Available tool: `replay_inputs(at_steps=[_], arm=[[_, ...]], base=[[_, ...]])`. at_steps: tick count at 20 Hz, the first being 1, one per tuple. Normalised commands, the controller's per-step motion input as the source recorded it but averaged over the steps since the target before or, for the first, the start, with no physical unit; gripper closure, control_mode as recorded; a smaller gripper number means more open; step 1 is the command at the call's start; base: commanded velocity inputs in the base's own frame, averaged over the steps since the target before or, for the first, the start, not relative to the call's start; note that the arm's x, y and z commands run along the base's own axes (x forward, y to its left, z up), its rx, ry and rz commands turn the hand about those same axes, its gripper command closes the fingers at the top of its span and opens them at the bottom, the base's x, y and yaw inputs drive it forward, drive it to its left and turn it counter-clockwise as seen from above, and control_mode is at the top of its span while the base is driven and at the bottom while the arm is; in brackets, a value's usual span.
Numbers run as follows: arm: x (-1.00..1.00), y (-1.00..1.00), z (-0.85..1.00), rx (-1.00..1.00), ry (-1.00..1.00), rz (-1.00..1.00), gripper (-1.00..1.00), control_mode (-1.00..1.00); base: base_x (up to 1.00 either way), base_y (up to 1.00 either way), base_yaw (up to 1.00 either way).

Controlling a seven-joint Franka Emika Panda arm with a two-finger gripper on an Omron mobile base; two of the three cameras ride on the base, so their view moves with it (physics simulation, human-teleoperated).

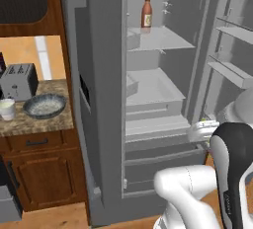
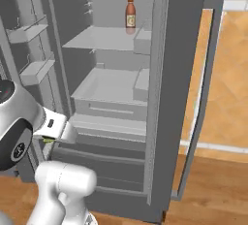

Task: Grab a lemon wedge from the fridge and one ice cube from the ice bowl, and put them in the glass of lemonade.

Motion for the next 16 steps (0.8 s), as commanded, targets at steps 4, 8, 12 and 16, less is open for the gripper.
replay_inputs(at_steps=[4, 8, 12, 16], arm=[[0.0, 0.0, 0.0, 0.0, 0.0, 0.0, 1.0, 1.0], [0.0, 0.0, 0.0, 0.0, 0.0, 0.0, 1.0, 1.0], [0.0, 0.0, 0.0, 0.0, 0.0, 0.0, 1.0, 1.0], [0.0, 0.0, 0.0, 0.0, 0.0, 0.0, 1.0, 1.0]], base=[[-0.87, 0.4, 0.1], [-0.41, 0.83, 0.3], [-0.15, 1.0, 0.29], [0.06, 1.0, 0.16]])
